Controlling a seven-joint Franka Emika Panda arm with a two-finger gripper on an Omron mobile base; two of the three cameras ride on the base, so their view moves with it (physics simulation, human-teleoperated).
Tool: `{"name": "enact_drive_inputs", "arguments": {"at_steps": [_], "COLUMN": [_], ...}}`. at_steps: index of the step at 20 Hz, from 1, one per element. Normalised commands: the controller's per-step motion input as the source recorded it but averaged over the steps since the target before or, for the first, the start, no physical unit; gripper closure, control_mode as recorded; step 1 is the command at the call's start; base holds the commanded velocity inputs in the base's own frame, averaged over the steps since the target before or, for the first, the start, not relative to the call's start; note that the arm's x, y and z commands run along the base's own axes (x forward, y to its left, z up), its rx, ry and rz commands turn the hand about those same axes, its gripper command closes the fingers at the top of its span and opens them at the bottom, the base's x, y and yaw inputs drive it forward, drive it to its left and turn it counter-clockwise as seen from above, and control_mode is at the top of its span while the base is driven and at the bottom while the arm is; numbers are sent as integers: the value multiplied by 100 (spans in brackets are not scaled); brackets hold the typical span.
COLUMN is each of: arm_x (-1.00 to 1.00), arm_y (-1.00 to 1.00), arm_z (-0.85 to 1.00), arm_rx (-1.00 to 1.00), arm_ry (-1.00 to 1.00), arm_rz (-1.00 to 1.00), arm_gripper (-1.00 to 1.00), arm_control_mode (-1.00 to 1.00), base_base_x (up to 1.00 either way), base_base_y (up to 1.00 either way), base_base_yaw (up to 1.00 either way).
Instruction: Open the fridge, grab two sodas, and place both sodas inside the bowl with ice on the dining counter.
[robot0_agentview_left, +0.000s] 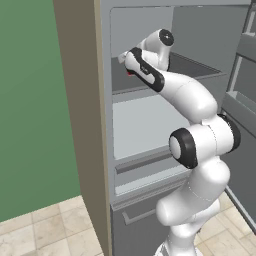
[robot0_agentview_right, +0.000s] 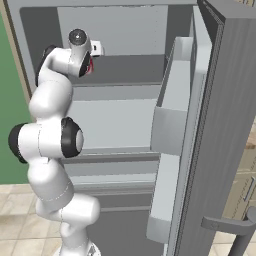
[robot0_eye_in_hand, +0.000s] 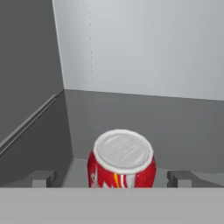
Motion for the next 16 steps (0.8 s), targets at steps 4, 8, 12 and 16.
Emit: {"name": "enact_drive_inputs", "arguments": {"at_steps": [4, 8, 12, 16], "arm_x": [0, 4, 12, 9], "arm_y": [0, 0, 0, 0], "arm_z": [-2, -4, -3, -1], "arm_rx": [0, 0, 0, 0], "arm_ry": [0, 0, 0, 0], "arm_rz": [0, 0, 0, 0], "arm_gripper": [-100, -100, -100, -100], "arm_control_mode": [-100, -100, -100, -100], "base_base_x": [0, 0, 0, 0], "base_base_y": [0, 0, 0, 0], "base_base_yaw": [0, 0, 0, 0]}}
